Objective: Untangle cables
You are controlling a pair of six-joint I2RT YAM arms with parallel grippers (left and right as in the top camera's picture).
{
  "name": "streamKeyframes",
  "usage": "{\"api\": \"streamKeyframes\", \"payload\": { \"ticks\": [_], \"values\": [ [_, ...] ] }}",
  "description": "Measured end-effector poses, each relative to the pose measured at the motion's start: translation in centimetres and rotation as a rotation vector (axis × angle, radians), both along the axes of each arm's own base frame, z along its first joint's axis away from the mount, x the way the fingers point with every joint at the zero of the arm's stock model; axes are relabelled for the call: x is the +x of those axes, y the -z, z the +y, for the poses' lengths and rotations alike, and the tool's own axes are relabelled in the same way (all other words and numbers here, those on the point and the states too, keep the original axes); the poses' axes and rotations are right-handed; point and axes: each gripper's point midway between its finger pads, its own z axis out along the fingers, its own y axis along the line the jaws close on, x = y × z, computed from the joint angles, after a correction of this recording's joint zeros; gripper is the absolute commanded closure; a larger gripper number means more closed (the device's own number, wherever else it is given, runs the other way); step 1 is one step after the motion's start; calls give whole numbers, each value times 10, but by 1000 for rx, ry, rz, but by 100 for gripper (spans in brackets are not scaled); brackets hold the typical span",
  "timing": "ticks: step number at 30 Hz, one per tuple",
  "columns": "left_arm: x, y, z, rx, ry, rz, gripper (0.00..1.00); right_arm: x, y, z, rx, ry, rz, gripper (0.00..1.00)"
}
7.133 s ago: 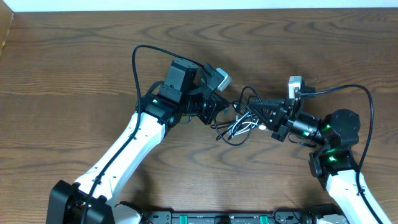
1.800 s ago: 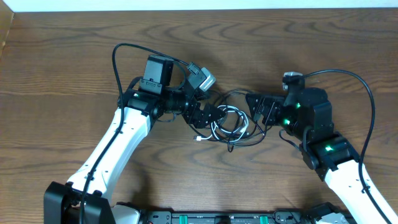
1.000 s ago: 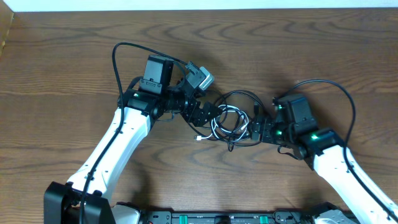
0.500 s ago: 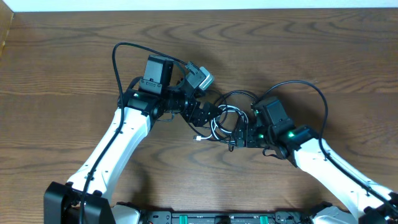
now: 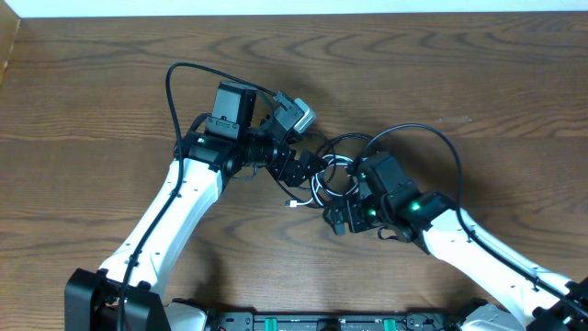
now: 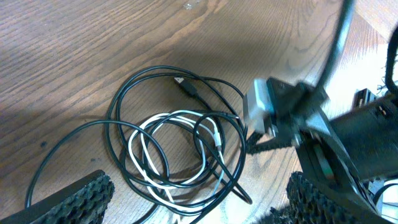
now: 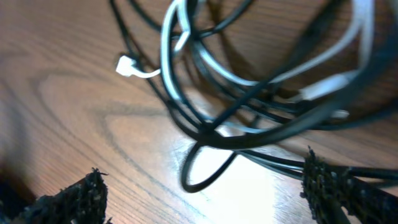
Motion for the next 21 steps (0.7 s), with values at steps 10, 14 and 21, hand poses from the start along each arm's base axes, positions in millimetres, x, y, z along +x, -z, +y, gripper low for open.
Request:
{"api": "streamKeyframes", "payload": {
  "ticks": [10,14,21],
  "values": [
    [0,0,0,0,0,0,10,9,2,-5,-98,-43,-115,4],
    [0,0,0,0,0,0,10,13,5,-6,-114,-37,-124,10],
    [0,0,0,1,-1,0,10,14,33,1,-125,-58,-71,35]
  ]
}}
